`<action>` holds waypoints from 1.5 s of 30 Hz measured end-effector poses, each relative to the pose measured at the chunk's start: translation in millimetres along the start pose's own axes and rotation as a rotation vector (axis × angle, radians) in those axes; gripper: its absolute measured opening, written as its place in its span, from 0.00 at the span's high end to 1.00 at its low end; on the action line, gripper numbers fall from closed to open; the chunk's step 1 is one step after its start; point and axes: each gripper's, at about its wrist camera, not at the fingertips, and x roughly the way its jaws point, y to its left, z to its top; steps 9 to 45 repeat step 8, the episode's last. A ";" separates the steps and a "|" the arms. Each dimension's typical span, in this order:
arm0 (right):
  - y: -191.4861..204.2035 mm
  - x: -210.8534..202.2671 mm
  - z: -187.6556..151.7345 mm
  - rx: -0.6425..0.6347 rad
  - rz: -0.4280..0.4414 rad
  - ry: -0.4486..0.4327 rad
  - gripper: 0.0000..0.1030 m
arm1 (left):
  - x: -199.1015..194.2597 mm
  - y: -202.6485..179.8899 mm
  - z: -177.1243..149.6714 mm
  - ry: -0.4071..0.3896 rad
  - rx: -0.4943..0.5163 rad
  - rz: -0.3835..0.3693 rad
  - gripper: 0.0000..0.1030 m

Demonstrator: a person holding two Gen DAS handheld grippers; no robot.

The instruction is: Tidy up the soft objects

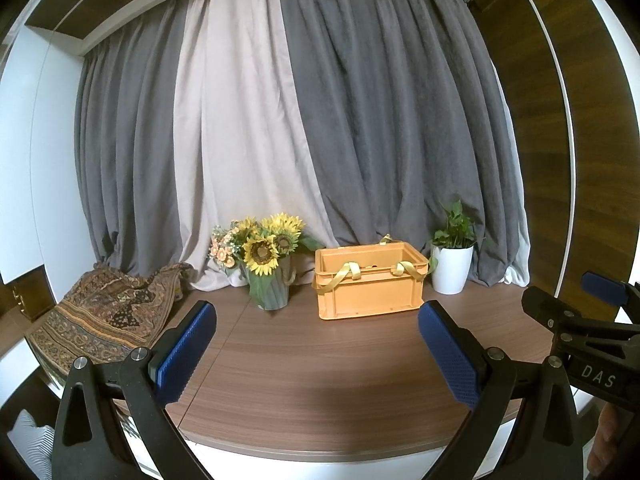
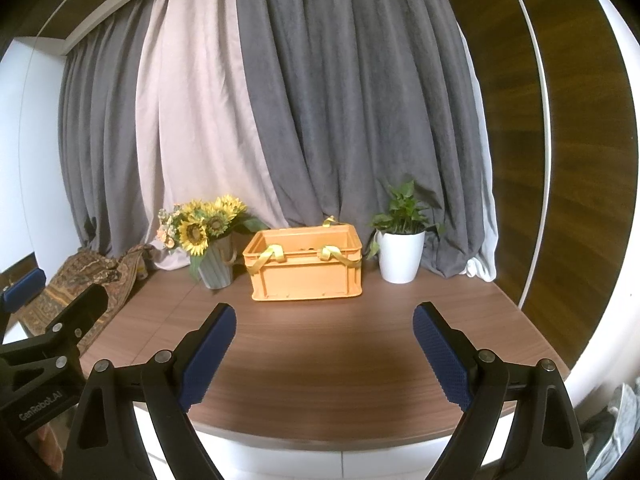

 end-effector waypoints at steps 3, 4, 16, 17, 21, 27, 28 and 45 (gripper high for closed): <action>-1.1 -0.6 0.7 -0.001 0.001 0.001 0.11 | 0.4 0.3 -0.4 0.001 0.000 -0.002 0.00; -0.9 -0.4 1.4 -0.001 0.001 0.001 0.11 | 0.2 0.4 -0.3 0.001 0.000 -0.001 0.00; -0.3 -0.7 1.3 -0.002 0.001 0.000 0.11 | 1.1 0.9 -0.6 0.000 -0.003 0.003 0.00; -0.3 -0.7 1.3 -0.002 0.001 0.000 0.11 | 1.1 0.9 -0.6 0.000 -0.003 0.003 0.00; -0.3 -0.7 1.3 -0.002 0.001 0.000 0.11 | 1.1 0.9 -0.6 0.000 -0.003 0.003 0.00; -0.3 -0.7 1.3 -0.002 0.001 0.000 0.11 | 1.1 0.9 -0.6 0.000 -0.003 0.003 0.00; -0.3 -0.7 1.3 -0.002 0.001 0.000 0.11 | 1.1 0.9 -0.6 0.000 -0.003 0.003 0.00; -0.3 -0.7 1.3 -0.002 0.001 0.000 0.11 | 1.1 0.9 -0.6 0.000 -0.003 0.003 0.00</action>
